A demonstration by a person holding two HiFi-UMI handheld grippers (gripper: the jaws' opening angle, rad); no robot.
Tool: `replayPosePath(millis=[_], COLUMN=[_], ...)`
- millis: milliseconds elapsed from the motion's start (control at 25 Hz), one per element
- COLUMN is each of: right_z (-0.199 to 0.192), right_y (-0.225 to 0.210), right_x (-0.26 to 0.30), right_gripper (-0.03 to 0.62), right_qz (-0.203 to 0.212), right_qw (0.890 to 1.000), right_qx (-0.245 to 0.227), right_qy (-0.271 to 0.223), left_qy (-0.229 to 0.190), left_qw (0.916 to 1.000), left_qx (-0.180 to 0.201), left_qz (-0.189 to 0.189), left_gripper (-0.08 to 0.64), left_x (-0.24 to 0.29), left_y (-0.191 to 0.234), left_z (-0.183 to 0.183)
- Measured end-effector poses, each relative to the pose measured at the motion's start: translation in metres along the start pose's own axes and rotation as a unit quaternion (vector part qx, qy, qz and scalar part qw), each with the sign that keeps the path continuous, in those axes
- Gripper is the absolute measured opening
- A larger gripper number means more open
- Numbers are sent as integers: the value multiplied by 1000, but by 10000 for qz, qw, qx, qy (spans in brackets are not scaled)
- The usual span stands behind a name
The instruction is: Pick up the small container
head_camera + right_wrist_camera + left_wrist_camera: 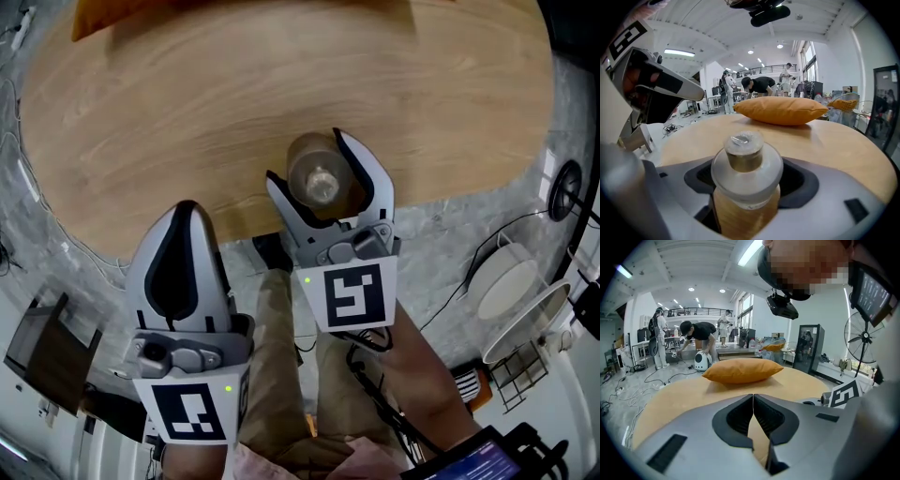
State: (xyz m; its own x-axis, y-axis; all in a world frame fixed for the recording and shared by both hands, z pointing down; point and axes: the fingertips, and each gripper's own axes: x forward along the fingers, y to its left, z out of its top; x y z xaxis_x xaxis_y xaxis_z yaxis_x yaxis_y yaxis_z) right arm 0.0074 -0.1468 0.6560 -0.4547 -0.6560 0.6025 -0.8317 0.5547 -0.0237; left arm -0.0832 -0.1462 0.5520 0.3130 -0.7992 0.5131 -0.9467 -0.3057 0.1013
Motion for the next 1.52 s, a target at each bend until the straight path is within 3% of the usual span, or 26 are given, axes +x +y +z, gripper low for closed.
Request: replayPosePath(millis=[520, 800, 1520], right_z=[-6, 21, 174], right_y=[9, 2, 10], right_x=[10, -5, -116], right_gripper=[344, 342, 344], right_qz=[240, 317, 219], right_qw=[9992, 9987, 9958], right_qx=[-313, -398, -497], right_qy=[111, -41, -742], left_qy=[15, -170, -975], left_qw=[9999, 9997, 9944], left_qx=[-32, 35, 345], left_qz=[106, 150, 216], left_gripper=[14, 14, 14], left_x=[-1, -13, -94], left_y=[7, 5, -11], left_z=[3, 27, 155])
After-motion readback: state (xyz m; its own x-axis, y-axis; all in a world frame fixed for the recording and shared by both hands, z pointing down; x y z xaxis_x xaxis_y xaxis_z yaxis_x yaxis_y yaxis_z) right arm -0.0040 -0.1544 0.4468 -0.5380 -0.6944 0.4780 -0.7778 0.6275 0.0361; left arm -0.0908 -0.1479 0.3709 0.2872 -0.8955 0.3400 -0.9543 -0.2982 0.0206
